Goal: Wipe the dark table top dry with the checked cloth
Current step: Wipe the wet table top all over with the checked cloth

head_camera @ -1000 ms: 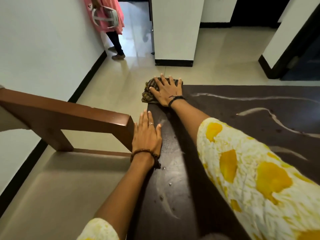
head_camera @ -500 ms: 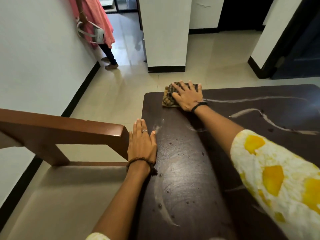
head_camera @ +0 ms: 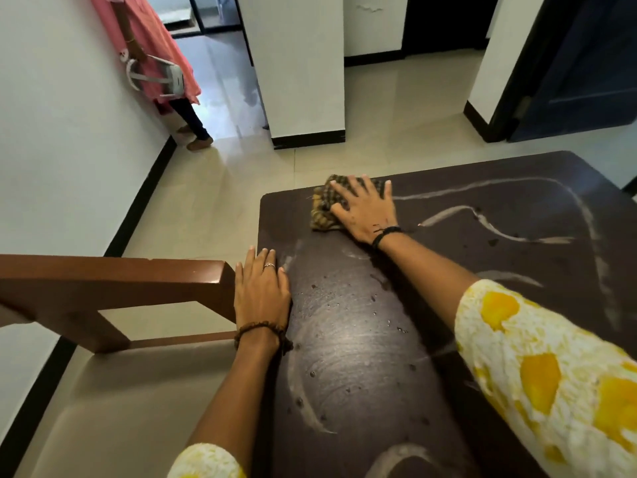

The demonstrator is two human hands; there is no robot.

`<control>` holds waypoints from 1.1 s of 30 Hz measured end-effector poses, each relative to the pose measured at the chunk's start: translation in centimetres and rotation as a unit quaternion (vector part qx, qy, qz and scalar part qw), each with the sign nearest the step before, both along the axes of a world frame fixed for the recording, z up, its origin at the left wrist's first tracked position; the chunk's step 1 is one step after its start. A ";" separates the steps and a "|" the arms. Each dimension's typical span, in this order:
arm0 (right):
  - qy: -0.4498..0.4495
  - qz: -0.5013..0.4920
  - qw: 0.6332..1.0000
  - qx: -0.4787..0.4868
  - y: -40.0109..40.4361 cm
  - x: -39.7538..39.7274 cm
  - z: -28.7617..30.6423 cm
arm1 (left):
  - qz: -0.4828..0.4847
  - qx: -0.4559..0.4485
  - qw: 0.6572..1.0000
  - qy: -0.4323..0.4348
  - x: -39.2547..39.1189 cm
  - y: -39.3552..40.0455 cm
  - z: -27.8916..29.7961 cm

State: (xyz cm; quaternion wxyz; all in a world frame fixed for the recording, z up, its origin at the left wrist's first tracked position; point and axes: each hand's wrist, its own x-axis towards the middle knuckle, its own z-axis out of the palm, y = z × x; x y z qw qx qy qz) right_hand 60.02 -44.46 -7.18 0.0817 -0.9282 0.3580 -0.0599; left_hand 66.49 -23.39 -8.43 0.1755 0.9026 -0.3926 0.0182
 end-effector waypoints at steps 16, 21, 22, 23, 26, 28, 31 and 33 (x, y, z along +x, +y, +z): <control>0.015 -0.044 0.998 0.037 3.8 0.8 0.0 | 0.006 -0.028 0.999 0.014 0.2 0.3 -0.1; 0.006 0.008 1.000 0.025 5.7 -1.1 -0.2 | -0.031 0.005 0.999 -0.032 -1.0 0.7 1.1; 0.002 0.014 1.000 0.021 5.1 -1.9 -0.1 | -0.039 0.011 0.998 -0.040 -1.6 0.6 1.2; -0.002 0.017 1.000 0.019 4.3 -2.6 0.0 | -0.043 0.009 0.998 -0.039 -2.2 0.3 1.2; -0.013 -0.010 0.999 0.028 0.5 -5.4 0.2 | -0.051 -0.035 0.998 -0.006 -5.4 -2.1 1.1; -0.007 -0.037 0.999 0.029 -2.9 -8.0 0.2 | -0.048 -0.080 0.995 0.037 -8.2 -5.0 1.2; 0.007 -0.077 0.997 0.026 -8.1 -12.8 0.1 | -0.023 -0.134 0.984 0.112 -11.9 -9.5 1.5; 0.013 -0.108 0.994 0.027 -11.2 -16.2 0.2 | -0.022 -0.133 0.983 0.124 -13.8 -11.8 1.6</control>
